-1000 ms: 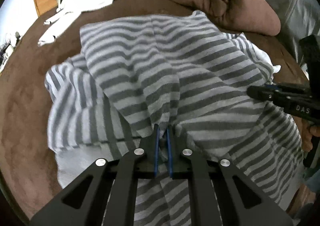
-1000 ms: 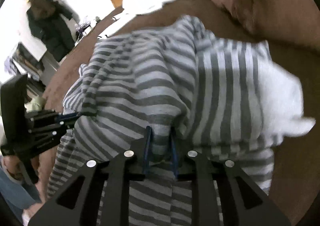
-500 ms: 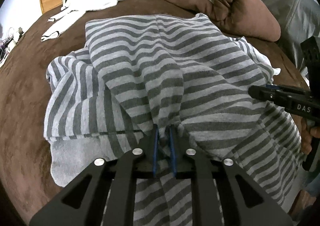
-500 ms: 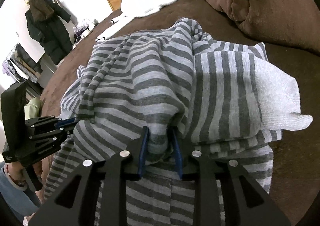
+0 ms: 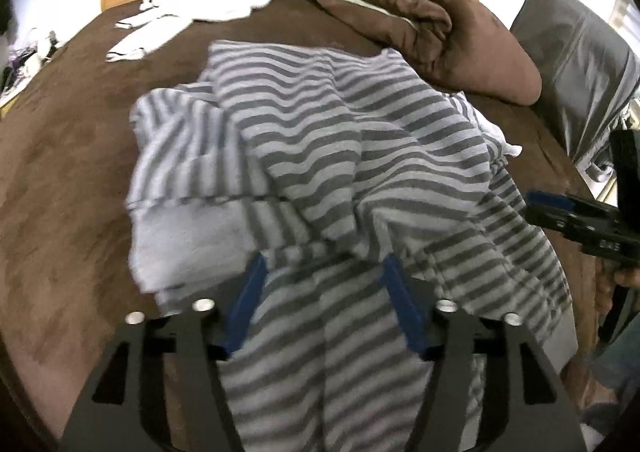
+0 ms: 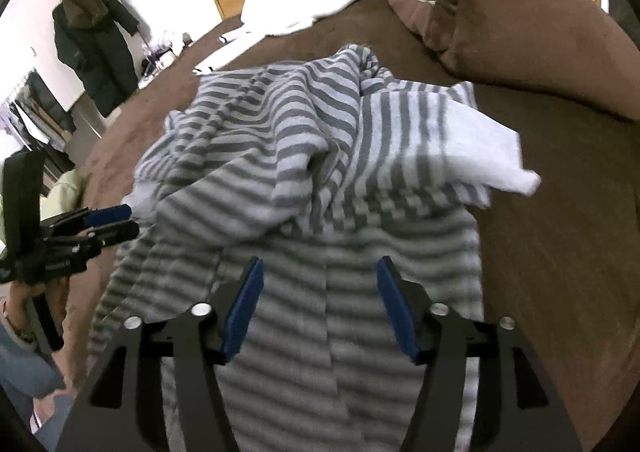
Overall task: Fold large clothes
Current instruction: 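Lay the folded hoodie flat on the bed and open both grippers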
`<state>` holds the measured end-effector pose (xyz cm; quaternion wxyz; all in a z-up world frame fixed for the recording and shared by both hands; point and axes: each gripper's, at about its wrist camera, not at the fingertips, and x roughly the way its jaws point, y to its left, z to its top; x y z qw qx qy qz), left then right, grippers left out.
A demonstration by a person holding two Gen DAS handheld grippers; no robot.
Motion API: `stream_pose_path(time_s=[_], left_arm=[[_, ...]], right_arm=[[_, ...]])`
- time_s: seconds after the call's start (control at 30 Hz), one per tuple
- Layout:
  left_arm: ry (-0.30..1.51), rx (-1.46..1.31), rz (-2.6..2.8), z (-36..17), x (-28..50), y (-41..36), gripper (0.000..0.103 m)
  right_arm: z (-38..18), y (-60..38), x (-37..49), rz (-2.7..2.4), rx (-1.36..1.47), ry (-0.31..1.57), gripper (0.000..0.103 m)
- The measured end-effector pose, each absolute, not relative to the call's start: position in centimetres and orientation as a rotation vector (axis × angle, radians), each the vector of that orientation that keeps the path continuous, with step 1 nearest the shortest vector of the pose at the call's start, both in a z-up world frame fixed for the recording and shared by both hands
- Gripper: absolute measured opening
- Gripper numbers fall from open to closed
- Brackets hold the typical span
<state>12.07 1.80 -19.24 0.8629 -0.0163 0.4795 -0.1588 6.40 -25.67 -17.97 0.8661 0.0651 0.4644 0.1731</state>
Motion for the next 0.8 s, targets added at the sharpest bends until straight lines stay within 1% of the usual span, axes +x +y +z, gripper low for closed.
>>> stream_pose_path(time_s=[0.03,0.17,0.27,0.4,0.5,0.63,0.8], left_arm=[[1.007,-0.036,-0.320,-18.8,11.3,2.3,0.076],[1.022,-0.074,-0.282,-17.9,8.4,4.1,0.082],[1.039,-0.090,-0.261,-17.9,5.5,5.5,0.083],[1.100,-0.119,-0.238,-19.3,2.2,6.6,0.083],[1.121,-0.155,-0.228,-20.1,0.1,7.2,0.081],[1.155,-0.212,-0.227,-21.3,-1.6,7.4,0.078],[1.180,-0.253,-0.261,-22.6,-2.5,6.5,0.078]], right_arm=[[-17.7,-26.2,5.5,0.366,0.148,0.973,0.062],[-17.7,-28.7,2.0,0.380,0.238,0.993,0.062],[-18.3,-30.1,0.0,0.374,0.281,1.020,0.062],[-19.1,-32.0,-2.6,0.344,0.320,1.051,0.062],[-19.6,-33.2,-4.2,0.316,0.320,1.070,0.062],[-20.8,-34.8,-5.9,0.292,0.373,1.096,0.062],[-23.1,-35.6,-7.5,0.271,0.404,1.148,0.063]])
